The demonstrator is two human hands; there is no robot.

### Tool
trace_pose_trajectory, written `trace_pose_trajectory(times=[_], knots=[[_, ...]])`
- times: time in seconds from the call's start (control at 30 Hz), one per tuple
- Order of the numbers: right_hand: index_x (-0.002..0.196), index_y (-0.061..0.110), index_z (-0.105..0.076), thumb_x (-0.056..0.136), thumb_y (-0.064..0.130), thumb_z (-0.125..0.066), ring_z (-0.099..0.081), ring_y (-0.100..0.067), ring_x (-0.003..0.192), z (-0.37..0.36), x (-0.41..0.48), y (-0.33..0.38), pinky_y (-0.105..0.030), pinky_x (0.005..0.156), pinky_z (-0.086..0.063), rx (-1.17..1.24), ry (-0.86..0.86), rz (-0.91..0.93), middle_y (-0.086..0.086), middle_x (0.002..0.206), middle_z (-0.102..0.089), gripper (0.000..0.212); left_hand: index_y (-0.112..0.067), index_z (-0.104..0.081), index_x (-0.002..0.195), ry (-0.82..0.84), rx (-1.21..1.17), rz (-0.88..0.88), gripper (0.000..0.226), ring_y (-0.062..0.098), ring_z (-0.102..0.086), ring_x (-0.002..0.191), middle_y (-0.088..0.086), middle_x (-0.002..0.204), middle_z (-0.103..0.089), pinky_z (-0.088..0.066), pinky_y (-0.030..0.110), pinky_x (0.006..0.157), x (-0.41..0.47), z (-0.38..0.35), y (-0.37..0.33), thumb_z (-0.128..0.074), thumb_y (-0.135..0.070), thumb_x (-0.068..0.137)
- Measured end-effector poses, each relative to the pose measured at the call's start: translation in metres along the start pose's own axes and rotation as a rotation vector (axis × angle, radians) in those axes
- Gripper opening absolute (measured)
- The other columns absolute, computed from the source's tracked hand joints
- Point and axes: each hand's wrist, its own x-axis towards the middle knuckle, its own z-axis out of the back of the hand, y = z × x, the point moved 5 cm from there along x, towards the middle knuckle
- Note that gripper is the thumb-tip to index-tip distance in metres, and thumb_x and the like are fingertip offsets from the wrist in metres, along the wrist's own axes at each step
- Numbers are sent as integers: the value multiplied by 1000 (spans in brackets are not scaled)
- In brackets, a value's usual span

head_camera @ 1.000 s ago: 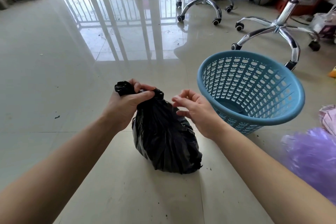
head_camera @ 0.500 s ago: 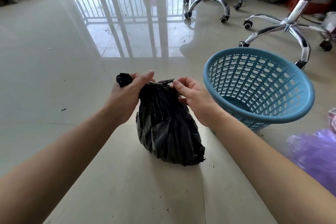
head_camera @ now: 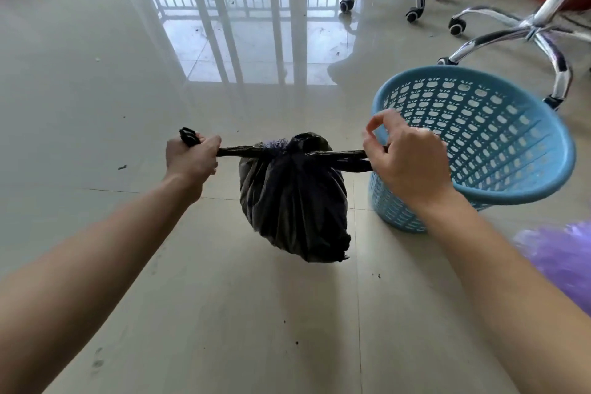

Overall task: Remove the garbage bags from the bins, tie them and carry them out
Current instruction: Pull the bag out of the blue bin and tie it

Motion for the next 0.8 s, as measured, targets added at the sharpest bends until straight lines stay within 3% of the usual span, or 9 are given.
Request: trace_pose_trajectory(times=[0.13,0.23,0.3,0.37,0.43,0.5,0.57,0.67,0.8], knots=[[86,20,-72,90,71,-47,-66,-27,75,-21,-10,23,-33,67,-49,-187,262,122,-2,86,-65,57,-16,-53,79,291,-191,128,29,10,-50,47,0,65,-54,-48,23,48,-9,-20,0,-77,-32,86],[96,18,-72,86,54,-67,-61,-29,92,-34,-17,36,-43,89,-45,-161,311,226,-5,98,-60,37,-13,-66,92,525,-82,252,36,9,-59,57,-4,71,-69,-51,19,52,-19,-30,19,-78,-42,74],[109,19,-68,85,39,-71,-52,-29,111,-35,-26,43,-48,99,-36,-196,169,272,-9,113,-60,31,-12,-73,102,689,51,310,44,13,-57,68,-1,80,-65,-49,19,55,-27,-35,34,-75,-49,80],[108,20,-64,90,36,-66,-55,-29,107,-30,-45,61,-47,93,-40,-137,-46,330,-9,113,-63,25,-13,-73,112,743,135,321,55,16,-48,75,0,86,-53,-44,22,60,-31,-39,45,-72,-60,83],[84,17,-66,93,40,-63,-60,-27,80,-34,-67,77,-40,73,-46,8,-67,367,-5,86,-64,24,-15,-71,107,668,70,261,43,12,-44,66,2,84,-47,-35,27,61,-31,-47,46,-69,-55,88],[72,19,-66,96,52,-54,-61,-25,71,-56,-81,79,-35,65,-48,118,226,139,0,74,-59,43,-14,-69,102,504,9,140,27,13,-45,60,8,84,-52,-37,32,61,-28,-51,40,-64,-40,96],[95,22,-69,97,66,-37,-63,-24,94,-77,-94,64,-33,79,-48,230,502,-285,0,95,-62,55,-13,-71,99,390,-16,49,21,18,-53,68,11,84,-57,-45,36,66,-24,-53,34,-62,-32,99],[131,20,-52,93,74,-33,-49,-26,126,-89,-88,42,-38,108,-38,472,447,-711,-6,128,-49,68,-18,-73,94,334,-37,-6,16,15,-59,74,7,82,-63,-50,31,71,-24,-54,28,-64,-30,98],[122,18,-52,89,73,-47,-41,-25,132,-110,-60,39,-41,118,-30,704,436,-884,-7,135,-40,64,-8,-71,104,296,-139,19,35,2,-65,65,1,85,-70,-50,19,62,-33,-59,19,-54,-38,102]])
